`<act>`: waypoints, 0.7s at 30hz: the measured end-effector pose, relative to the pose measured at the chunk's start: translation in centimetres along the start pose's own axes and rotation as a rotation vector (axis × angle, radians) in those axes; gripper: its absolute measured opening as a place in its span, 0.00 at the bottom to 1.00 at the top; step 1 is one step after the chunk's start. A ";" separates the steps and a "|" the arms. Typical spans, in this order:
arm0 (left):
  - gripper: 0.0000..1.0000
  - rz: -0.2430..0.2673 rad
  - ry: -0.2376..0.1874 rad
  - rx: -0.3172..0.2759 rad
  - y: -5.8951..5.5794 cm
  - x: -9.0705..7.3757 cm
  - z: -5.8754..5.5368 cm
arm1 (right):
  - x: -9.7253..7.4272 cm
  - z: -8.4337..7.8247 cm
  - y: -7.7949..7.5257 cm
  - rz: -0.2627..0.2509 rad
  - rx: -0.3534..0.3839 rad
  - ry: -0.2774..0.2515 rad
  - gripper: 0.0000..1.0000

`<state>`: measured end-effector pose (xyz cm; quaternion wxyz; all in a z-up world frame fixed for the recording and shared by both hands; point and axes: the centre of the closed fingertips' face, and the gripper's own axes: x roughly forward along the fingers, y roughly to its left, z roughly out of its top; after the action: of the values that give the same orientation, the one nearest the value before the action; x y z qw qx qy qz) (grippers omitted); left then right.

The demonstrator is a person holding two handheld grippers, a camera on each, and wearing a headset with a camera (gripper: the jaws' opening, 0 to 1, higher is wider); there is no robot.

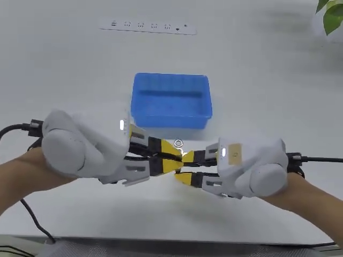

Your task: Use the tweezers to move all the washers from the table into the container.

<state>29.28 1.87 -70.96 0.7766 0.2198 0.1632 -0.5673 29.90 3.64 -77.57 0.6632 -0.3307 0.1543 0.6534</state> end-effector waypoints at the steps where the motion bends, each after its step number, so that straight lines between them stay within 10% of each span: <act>1: 0.05 0.004 0.005 0.003 0.1 -0.1 -0.2 | 0.1 -0.1 -0.1 -0.009 -0.012 0.006 0.19; 21: 0.06 0.060 0.010 0.023 2.9 -1.5 -1.1 | 1.0 -0.7 -0.3 -0.019 0.050 0.022 0.30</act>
<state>31.58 4.45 -70.67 0.7900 0.2364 0.1539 -0.5444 30.42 3.99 -78.67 0.6758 -0.3224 0.1747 0.6394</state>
